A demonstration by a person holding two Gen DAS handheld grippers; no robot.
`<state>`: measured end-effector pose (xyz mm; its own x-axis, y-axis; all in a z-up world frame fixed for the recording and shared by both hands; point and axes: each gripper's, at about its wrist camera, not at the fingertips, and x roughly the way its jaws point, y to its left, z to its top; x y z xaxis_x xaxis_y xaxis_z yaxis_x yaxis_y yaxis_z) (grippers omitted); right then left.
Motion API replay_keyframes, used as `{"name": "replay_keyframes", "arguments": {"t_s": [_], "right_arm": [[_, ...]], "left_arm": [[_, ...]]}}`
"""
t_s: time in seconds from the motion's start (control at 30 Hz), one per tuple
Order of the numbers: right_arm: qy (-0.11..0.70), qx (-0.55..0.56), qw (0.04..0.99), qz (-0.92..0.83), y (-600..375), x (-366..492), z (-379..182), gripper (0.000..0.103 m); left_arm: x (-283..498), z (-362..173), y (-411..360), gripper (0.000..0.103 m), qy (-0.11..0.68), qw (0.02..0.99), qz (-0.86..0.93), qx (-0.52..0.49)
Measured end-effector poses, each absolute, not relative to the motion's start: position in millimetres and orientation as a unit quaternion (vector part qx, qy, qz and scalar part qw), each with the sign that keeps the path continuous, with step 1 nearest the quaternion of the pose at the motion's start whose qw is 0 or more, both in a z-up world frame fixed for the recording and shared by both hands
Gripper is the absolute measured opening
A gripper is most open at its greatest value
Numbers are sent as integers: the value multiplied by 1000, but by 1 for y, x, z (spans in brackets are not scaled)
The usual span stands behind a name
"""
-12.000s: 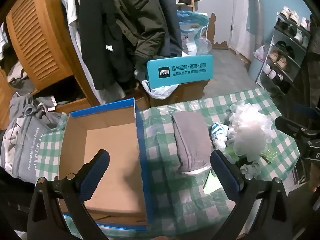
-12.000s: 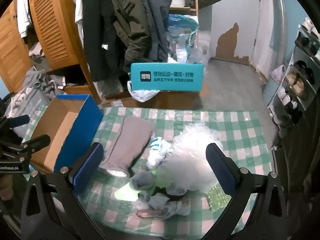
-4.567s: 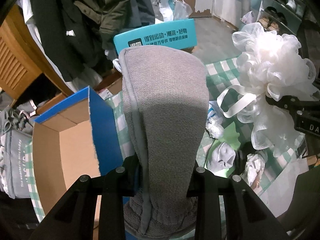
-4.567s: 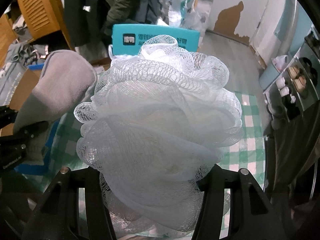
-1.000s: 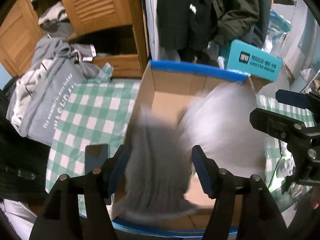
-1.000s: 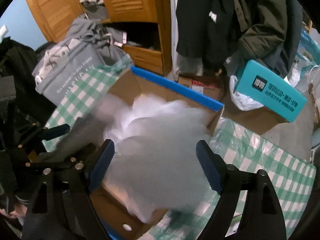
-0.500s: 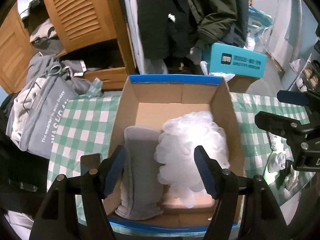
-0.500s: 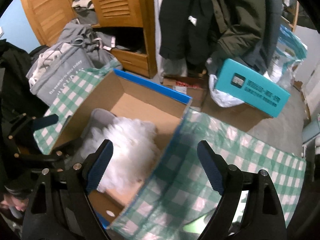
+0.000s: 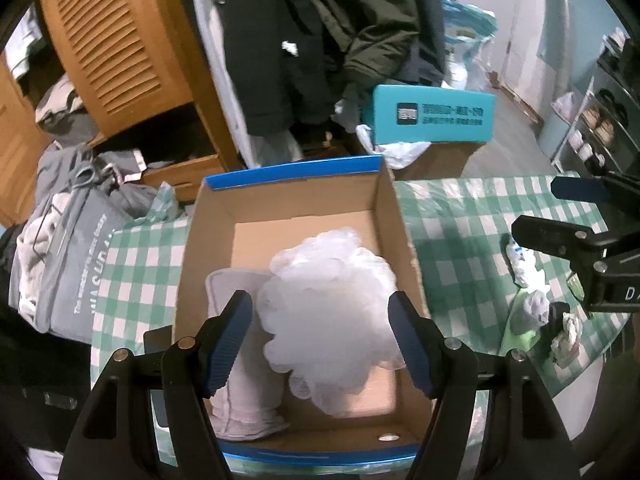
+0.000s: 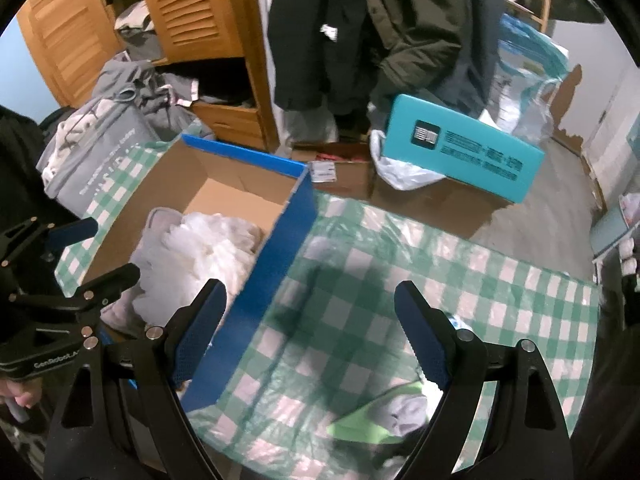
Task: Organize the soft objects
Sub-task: 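Lower the towel and puff into the box and open both tools, then grasp the grey sock with the left tool while the right tool grasps the green scrub pad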
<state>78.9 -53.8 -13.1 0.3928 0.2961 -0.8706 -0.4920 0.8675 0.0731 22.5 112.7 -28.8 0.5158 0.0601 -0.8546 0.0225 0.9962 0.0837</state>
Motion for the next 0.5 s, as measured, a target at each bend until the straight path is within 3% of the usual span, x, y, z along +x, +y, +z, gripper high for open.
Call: {"name": "replay_keyframes", "arguments": {"t_s": [0.5], "right_arm": [[500,-85,836,207,-112,71,-16,86]], "left_arm": [[26,-33,56,72,498,862,-30,89]]}}
